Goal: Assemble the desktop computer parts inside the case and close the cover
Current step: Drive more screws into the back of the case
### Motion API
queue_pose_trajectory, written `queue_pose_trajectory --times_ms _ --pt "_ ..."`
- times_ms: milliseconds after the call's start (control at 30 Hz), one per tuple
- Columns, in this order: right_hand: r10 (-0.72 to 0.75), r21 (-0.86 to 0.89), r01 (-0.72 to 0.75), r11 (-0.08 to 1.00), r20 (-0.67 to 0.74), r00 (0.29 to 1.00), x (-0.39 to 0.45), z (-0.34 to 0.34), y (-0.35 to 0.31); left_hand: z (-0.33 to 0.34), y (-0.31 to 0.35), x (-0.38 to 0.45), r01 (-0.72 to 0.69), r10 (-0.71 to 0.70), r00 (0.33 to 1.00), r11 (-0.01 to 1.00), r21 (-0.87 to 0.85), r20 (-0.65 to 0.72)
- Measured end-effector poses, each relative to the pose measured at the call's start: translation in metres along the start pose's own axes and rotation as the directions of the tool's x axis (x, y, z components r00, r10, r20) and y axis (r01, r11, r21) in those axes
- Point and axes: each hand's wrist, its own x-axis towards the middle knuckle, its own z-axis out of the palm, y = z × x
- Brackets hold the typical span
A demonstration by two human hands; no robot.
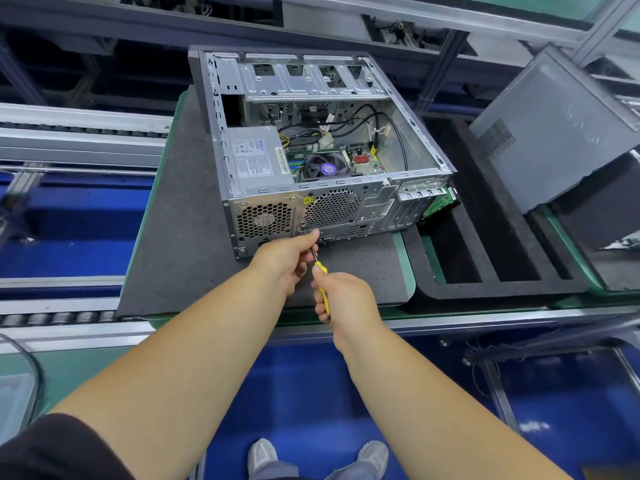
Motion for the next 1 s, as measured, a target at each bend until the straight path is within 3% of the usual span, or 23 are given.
queue_pose_trajectory --times_ms 133,233,300,467,733,900,1000 --pt "0.179 0.231 -0.21 0.95 0.148 0.973 -0.005 0.004 -0.005 -0.01 -0.001 -0.005 0.01 -0.007 0.996 1.0 -0.027 0.092" --pt "0.21 0.301 -0.283 0.91 0.253 0.944 -0.003 0.001 -0.003 -0.012 0.0 -0.007 -0.003 0.002 0.995 1.0 0.014 0.1" --pt "0.2 0.268 -0.26 0.928 0.233 0.952 -0.005 0.001 -0.002 -0.011 0.001 -0.007 -0.006 0.006 0.998 1.0 0.005 0.066" --pt "0.085 0.082 -0.086 0.993 0.021 0.996 -0.004 0.004 0.0 -0.007 -0.003 -0.004 -0.02 0.021 0.999 0.999 -0.036 0.029" --pt "0.204 0.239 -0.238 0.942 0.157 0.966 -0.005 0.0 -0.003 -0.004 -0.002 0.001 0.02 -0.021 0.999 1.0 -0.013 -0.039" --pt "0.054 0.112 -0.053 0.992 -0.014 0.998 -0.002 -0.001 0.001 0.0 -0.001 -0.002 0.001 -0.002 1.0 0.999 -0.04 -0.027" --pt "0.046 0.091 -0.045 0.995 -0.007 0.999 -0.001 0.001 -0.003 -0.002 -0.002 -0.005 0.002 -0.001 1.0 0.999 -0.048 0.01"
